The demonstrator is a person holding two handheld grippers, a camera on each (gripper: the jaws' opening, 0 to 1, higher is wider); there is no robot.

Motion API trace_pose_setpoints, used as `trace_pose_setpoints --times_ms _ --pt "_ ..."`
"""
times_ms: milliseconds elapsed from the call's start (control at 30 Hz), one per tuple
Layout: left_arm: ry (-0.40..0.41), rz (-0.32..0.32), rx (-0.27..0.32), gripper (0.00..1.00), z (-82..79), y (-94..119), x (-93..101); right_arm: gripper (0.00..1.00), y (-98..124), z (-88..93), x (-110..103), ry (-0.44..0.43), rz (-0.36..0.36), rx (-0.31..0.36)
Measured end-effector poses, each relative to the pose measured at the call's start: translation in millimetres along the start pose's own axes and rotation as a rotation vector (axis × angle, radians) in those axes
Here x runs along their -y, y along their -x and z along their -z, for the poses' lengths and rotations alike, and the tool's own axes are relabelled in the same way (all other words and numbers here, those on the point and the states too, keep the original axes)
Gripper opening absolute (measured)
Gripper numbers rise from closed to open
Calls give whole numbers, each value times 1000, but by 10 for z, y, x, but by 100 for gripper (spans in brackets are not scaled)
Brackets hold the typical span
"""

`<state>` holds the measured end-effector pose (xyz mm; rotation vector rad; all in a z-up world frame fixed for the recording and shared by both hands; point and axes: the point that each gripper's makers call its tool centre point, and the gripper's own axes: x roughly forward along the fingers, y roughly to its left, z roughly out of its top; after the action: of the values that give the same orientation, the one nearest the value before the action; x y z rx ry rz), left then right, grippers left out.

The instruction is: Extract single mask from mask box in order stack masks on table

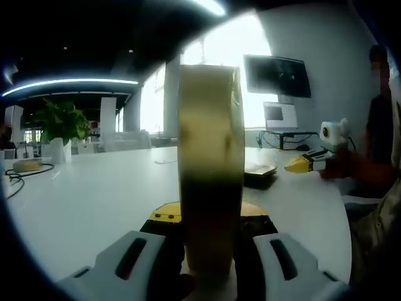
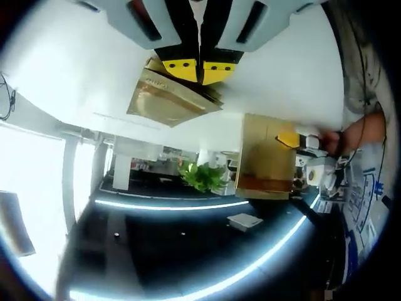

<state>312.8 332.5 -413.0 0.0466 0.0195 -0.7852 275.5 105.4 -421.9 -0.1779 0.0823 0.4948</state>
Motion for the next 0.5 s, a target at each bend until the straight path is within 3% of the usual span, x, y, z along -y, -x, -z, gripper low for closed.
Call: trace_pose_setpoints --times_ms 500 --pt "-1 0 0 20 5 -1 -2 0 10 16 43 -14 -10 10"
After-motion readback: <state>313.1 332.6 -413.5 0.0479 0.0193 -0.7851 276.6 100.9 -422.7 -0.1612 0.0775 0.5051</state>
